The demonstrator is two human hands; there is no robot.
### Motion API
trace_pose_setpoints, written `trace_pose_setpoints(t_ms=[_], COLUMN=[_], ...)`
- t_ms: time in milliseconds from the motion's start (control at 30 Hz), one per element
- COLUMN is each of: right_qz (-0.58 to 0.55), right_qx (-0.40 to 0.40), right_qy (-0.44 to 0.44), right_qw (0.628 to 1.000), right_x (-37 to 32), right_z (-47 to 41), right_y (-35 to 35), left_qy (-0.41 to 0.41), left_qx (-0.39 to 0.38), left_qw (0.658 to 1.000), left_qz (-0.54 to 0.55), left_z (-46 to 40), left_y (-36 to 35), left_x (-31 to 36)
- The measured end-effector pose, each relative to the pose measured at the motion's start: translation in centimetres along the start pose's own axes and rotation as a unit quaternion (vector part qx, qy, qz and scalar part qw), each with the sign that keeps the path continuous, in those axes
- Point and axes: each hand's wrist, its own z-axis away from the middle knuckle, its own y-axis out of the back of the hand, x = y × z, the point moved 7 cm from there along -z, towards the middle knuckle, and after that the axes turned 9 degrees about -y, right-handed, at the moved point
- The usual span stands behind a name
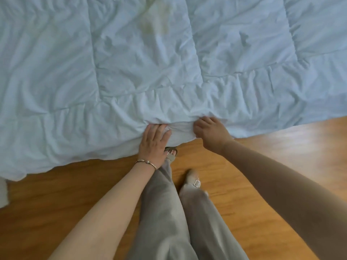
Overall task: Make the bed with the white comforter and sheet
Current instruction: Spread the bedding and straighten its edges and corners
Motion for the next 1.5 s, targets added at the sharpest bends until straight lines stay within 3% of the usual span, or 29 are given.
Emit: trace_pose_setpoints(t_ms=[100,233,300,367,433,567,633,733,933,1067,1167,1267,1333,1400,1500], right_qz=[-0.106,-0.217,-0.161,0.061,0.164,0.14,0.168,0.125,0.007,0.114,0.175,0.157,0.119,0.086,0.078], right_qx=[-0.076,-0.077,-0.075,-0.081,-0.039,0.055,0.041,0.021,0.054,-0.009,0.058,0.224,0.259,0.201,0.006], right_qy=[-0.08,-0.121,-0.076,-0.018,-0.026,-0.082,-0.063,-0.036,-0.046,-0.055,-0.07,-0.001,0.051,0.049,0.006], right_qw=[0.988,0.966,0.981,0.995,0.985,0.985,0.983,0.991,0.997,0.992,0.98,0.962,0.957,0.975,0.997], right_x=[0.4,0.3,-0.5,-0.9,-0.7,0.7,0.3,-0.2,-0.1,-1.1,-1.2,-1.6,-2.0,-1.9,-1.5], right_z=[0.5,1.3,1.5,1.6,1.4,-1.5,-2.6,-3.8,-3.2,-3.1,-4.2,-3.8,-2.2,-0.4,1.3], right_y=[0.3,1.2,1.8,0.6,-0.2,0.7,1.5,3.6,5.8,4.8,5.2,7.1,6.4,3.9,-0.7], left_qy=[0.048,0.125,0.162,0.166,0.147,0.14,0.137,0.101,0.138,0.086,0.091,0.083,0.055,0.05,0.007], left_qx=[0.025,0.12,0.14,0.128,0.101,0.093,0.057,-0.009,-0.018,-0.042,-0.016,-0.036,-0.049,-0.058,-0.032], left_qw=[0.999,0.985,0.975,0.976,0.984,0.985,0.987,0.993,0.99,0.995,0.995,0.996,0.997,0.996,0.999], left_qz=[-0.001,0.027,0.063,0.064,0.02,-0.036,-0.057,-0.062,0.022,0.008,-0.035,-0.015,0.021,0.044,0.034], left_z=[0.3,0.9,1.1,0.9,0.4,-0.5,-1.3,-2.7,-3.0,-1.9,-2.7,-2.9,-1.9,-0.3,1.5], left_y=[0.2,2.4,3.6,3.8,3.2,2.6,2.9,4.0,7.7,6.7,6.9,6.9,6.1,5.3,3.7], left_x=[0.7,1.1,0.9,0.8,0.6,-1.3,-2.2,-2.6,-3.6,-2.0,-2.6,-3.6,-3.0,-2.1,-0.8])
